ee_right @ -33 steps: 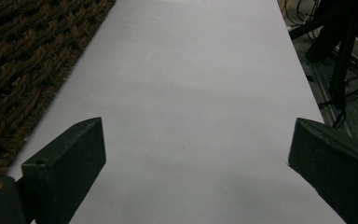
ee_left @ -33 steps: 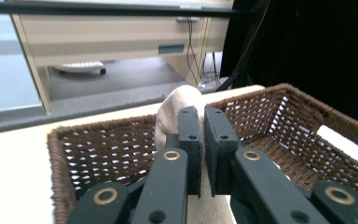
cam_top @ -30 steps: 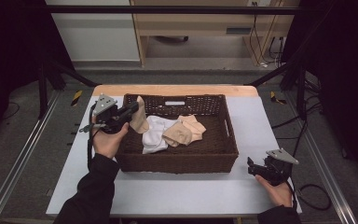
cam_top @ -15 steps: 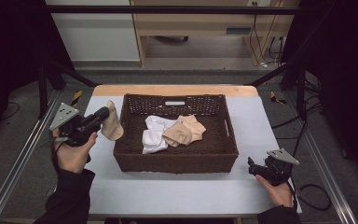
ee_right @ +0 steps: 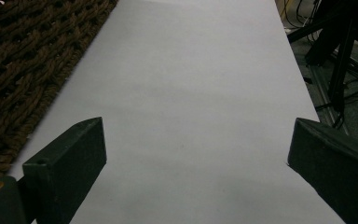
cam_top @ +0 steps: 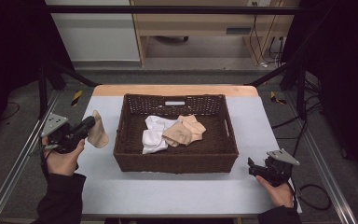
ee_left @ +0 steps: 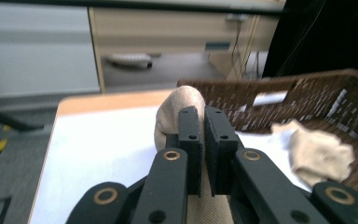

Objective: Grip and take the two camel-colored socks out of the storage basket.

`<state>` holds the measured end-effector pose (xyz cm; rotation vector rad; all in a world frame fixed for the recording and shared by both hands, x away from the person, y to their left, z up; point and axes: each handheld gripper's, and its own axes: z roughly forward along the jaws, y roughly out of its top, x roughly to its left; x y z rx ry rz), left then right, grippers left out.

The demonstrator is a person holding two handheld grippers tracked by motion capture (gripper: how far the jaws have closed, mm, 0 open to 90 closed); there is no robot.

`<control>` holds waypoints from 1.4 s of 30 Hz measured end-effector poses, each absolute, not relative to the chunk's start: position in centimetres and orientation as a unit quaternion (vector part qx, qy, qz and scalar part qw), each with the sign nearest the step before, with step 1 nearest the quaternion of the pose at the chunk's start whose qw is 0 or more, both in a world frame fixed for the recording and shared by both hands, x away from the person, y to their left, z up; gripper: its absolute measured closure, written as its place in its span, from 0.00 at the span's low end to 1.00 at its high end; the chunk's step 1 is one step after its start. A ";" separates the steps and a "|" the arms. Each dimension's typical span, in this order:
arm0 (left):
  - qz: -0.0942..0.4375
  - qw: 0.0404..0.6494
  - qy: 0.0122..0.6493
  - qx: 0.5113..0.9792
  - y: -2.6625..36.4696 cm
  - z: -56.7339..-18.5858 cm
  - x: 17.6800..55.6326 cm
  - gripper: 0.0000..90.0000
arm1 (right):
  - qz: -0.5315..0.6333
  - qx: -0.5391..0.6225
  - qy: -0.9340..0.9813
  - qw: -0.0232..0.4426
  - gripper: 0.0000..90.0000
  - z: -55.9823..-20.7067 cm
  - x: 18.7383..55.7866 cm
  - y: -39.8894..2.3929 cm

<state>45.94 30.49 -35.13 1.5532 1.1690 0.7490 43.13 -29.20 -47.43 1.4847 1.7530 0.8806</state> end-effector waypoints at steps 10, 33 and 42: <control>0.295 0.422 0.532 0.672 32.5 -39.6 46.9 0.95 | 0.336 0.566 0.674 0.336 0.05 -47.4 43.1 -29.1; 0.272 0.382 0.536 0.702 32.4 -42.9 48.3 0.46 | 0.332 0.566 0.677 0.334 0.05 -47.5 43.1 -29.1; 0.284 0.424 0.515 0.689 31.2 -39.8 47.3 0.35 | 0.333 0.565 0.677 0.334 0.05 -47.5 43.1 -29.1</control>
